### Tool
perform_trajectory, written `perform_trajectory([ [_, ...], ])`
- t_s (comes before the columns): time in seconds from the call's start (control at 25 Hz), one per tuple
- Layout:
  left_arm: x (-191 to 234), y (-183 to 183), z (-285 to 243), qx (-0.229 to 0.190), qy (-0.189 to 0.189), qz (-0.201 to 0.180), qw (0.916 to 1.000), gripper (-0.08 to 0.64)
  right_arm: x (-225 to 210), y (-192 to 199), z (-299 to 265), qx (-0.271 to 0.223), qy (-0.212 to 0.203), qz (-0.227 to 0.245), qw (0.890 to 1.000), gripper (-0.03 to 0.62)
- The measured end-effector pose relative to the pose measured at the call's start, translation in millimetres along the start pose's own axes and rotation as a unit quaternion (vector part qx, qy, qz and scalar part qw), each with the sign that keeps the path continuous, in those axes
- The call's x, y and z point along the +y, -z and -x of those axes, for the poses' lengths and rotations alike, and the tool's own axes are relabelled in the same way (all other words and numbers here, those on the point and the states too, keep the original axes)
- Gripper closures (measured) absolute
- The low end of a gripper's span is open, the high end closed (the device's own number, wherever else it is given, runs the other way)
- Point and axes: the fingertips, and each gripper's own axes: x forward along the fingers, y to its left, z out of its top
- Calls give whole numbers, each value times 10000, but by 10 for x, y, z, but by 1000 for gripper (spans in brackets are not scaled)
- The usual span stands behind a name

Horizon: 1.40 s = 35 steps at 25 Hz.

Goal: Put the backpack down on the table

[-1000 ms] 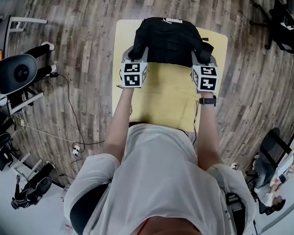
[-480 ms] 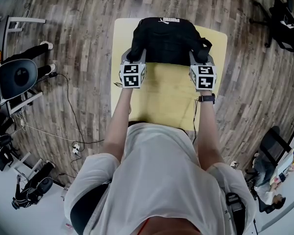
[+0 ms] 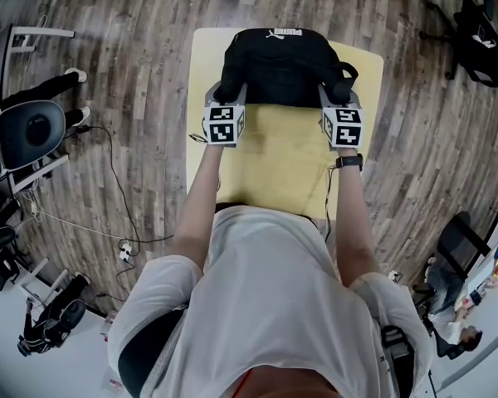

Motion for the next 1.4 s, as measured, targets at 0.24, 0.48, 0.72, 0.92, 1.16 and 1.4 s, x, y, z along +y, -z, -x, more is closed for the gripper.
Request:
perform_trajectory([
  [0.24, 24, 110, -10, 161, 8, -38, 9999, 362, 10, 54, 36, -105, 164, 31, 9998, 457],
  [0.48, 94, 100, 105, 241, 68, 2, 9997, 302, -29, 68, 150, -12, 168, -156, 9997, 383],
  [0.72, 112, 109, 337, 239, 148, 16, 9996, 228, 6, 136, 362, 68, 102, -280, 9995, 316],
  [0.92, 99, 123, 517, 190, 135, 68, 9997, 201, 63, 223, 560, 74, 109, -315, 9994, 307],
  [1.16, 35, 112, 814, 43, 102, 28, 9999, 179, 86, 246, 941, -198, 281, -378, 9987, 307],
  [1.4, -37, -9, 1138, -340, -71, -18, 9994, 179, 101, 214, 1334, -481, 383, -524, 9967, 307],
])
